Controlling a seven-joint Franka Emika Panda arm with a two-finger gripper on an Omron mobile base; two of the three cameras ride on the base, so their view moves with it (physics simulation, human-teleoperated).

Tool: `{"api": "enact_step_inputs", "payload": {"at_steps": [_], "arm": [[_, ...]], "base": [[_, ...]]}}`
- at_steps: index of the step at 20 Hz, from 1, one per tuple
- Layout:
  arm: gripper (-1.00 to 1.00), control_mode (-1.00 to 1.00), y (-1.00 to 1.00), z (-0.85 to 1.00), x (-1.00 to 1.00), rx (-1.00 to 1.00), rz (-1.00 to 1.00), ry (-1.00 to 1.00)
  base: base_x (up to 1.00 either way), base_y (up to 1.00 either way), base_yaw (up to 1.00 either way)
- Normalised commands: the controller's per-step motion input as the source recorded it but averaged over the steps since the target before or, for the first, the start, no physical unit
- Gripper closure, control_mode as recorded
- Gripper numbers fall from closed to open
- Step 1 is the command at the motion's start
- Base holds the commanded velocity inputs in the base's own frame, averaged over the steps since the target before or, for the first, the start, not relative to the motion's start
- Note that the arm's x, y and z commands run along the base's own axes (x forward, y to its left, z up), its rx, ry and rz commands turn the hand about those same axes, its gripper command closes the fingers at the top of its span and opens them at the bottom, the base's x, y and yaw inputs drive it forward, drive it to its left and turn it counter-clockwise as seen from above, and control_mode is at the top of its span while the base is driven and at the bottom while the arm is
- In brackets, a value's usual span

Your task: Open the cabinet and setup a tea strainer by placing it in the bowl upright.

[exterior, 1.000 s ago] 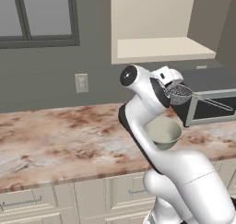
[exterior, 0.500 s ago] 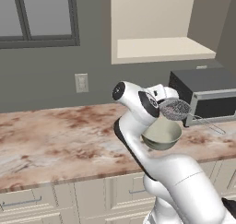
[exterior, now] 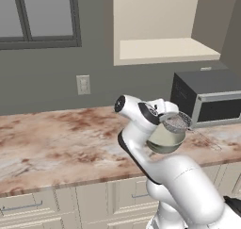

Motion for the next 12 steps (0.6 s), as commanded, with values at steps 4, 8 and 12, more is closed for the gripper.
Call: {"api": "enact_step_inputs", "payload": {"at_steps": [4,8,12], "arm": [[1.0,-1.0,-0.03,-0.43,0.26,0.0,0.0,0.0],[1.0,-1.0,0.0,-0.36,0.17,0.0,0.0,-0.01],[1.0,-1.0,0.0,-0.22,0.17,0.0,0.0,-0.03]], "base": [[0.0,0.0,0.0],[0.0,0.0,0.0],[0.0,0.0,0.0]]}}
